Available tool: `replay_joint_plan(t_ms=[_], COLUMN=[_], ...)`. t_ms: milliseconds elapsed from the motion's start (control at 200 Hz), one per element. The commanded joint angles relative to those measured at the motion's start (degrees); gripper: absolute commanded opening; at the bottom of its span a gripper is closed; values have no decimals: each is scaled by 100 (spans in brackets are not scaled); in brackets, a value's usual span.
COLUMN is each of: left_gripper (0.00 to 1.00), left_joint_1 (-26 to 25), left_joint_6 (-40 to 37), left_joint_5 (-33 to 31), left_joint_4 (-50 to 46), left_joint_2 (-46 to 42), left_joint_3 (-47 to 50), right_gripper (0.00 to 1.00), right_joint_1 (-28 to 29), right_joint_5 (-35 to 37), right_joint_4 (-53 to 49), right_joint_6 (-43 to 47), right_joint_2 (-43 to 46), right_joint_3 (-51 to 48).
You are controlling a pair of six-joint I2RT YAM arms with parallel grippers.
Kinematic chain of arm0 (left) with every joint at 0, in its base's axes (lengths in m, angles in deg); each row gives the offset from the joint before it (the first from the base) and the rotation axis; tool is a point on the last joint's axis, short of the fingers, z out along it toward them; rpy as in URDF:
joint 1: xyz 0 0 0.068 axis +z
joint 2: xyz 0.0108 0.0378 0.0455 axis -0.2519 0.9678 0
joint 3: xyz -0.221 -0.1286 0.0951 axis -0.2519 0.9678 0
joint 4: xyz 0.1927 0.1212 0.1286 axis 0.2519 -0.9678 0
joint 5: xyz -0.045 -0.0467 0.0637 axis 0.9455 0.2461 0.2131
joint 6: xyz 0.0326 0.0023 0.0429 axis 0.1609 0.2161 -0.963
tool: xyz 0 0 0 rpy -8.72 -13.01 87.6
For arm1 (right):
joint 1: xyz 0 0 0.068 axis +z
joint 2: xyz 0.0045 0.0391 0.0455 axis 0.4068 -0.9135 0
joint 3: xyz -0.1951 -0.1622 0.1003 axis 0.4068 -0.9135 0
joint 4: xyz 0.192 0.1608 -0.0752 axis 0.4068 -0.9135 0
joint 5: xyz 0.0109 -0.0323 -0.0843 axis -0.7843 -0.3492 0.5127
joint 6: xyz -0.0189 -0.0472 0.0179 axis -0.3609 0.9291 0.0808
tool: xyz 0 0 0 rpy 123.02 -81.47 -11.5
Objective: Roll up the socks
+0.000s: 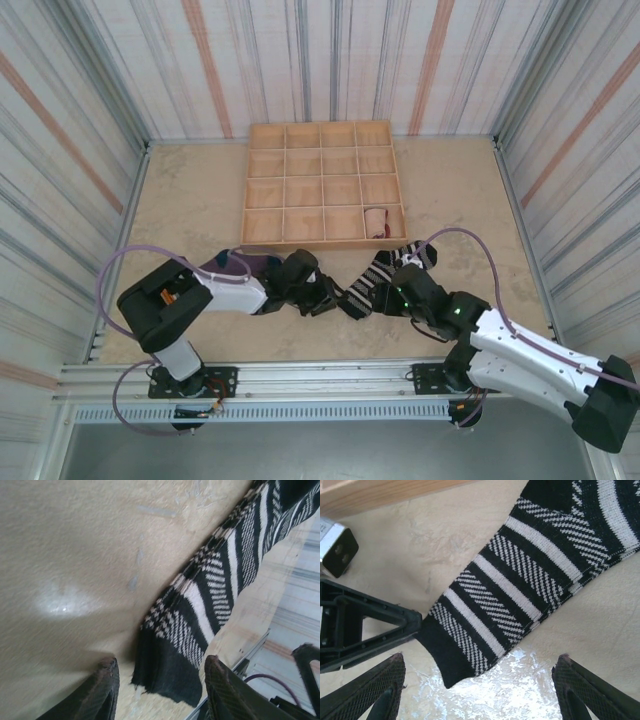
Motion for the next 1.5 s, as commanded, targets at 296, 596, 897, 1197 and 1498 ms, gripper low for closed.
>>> replay_joint_plan(t_ms=[296, 596, 897, 1197, 1498], left_gripper=[18, 0, 0, 0, 0], left_joint_1=[1, 270, 389, 423, 459], left_joint_6=[225, 121, 46, 21, -56], left_joint_5=[-183, -144, -214, -120, -41], left_joint_4=[34, -223, -877, -944, -1013], left_joint_2=[163, -440, -1324, -1389, -1399], left_joint_3=[102, 553, 942, 1004, 997], right_gripper=[72, 61, 60, 54, 51], right_joint_1=[314, 1080, 2252, 3811, 4037], right_joint_5=[109, 506, 1366, 3067, 3796], right_joint_4=[208, 684, 1367, 1711, 1640], right_joint_6=[383, 959, 1259, 2040, 2397], right_joint_2=[-172, -605, -1582, -3122, -4419], right_joint_3=[-176, -173, -33, 626, 1136])
